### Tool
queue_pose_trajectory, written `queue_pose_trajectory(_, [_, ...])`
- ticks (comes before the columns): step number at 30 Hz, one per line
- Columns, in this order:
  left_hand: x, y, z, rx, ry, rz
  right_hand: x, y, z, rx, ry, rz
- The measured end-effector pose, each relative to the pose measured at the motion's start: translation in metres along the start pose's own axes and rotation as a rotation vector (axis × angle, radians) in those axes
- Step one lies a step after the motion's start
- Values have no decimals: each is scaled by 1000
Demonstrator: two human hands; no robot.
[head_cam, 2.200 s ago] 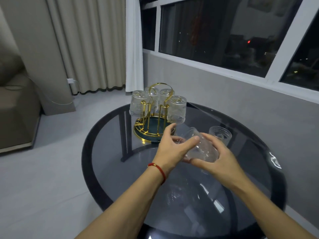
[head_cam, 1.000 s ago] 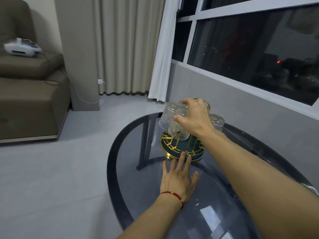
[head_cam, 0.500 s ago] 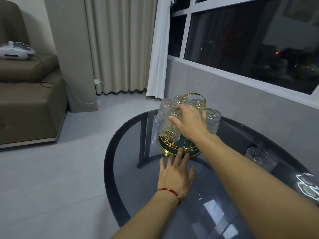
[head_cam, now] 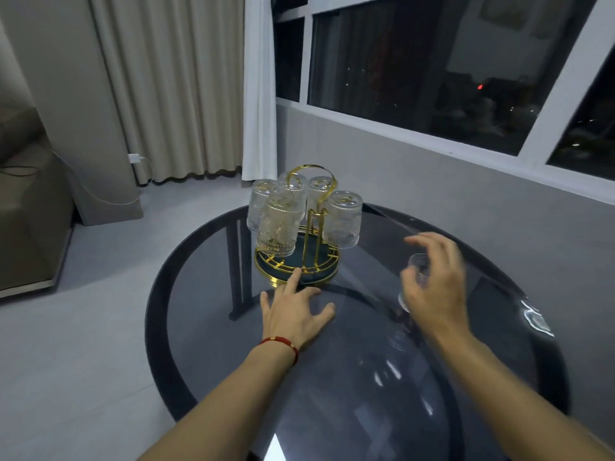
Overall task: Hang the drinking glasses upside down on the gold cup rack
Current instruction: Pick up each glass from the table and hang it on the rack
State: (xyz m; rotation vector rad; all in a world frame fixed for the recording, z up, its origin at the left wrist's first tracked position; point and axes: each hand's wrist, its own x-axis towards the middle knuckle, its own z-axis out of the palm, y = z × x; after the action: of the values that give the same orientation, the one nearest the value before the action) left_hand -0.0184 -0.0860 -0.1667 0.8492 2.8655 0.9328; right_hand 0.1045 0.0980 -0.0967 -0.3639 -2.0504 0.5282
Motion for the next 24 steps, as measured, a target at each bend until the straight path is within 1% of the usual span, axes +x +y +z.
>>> queue_pose_trajectory(2, [-1,4,-1,4,20,13,-13,19,-12,29,129,168])
queue_pose_trajectory(3, [-1,7,-1,12,40,29,-18,27,-14,37,148,285])
queue_pose_trajectory(4, [-1,12,-1,8,63,44,-21,35,-14,50,132,405])
queue_pose_trajectory(5, [-1,15,-2,-16,86,52,-23,40,-12,72,86,507])
queue_pose_trajectory(7, [0,23,-2,-101,112,57,-23,49,-5,157,-52,650])
queue_pose_trajectory(9, [-1,31,0,-156,116,67,-24,54,6,259,-194,742])
queue_pose_trajectory(10, [-2,36,1,-169,115,83,-24,57,11,276,-234,768])
queue_pose_trajectory(12, [-4,45,3,-211,115,132,-23,65,17,239,-240,770])
queue_pose_trajectory(14, [-5,53,4,-296,112,162,-23,68,18,156,-217,732])
queue_pose_trajectory(16, [-6,59,3,-404,81,151,-24,65,15,102,-219,678])
queue_pose_trajectory(17, [-6,62,2,-459,53,133,-26,62,13,99,-247,637])
queue_pose_trajectory(20, [-7,66,0,-657,-83,90,-30,46,8,189,-367,479])
queue_pose_trajectory(22, [-8,70,-2,-781,-154,93,-30,35,7,261,-442,414])
queue_pose_trajectory(24, [-8,72,-4,-818,-110,91,-32,28,9,322,-498,384])
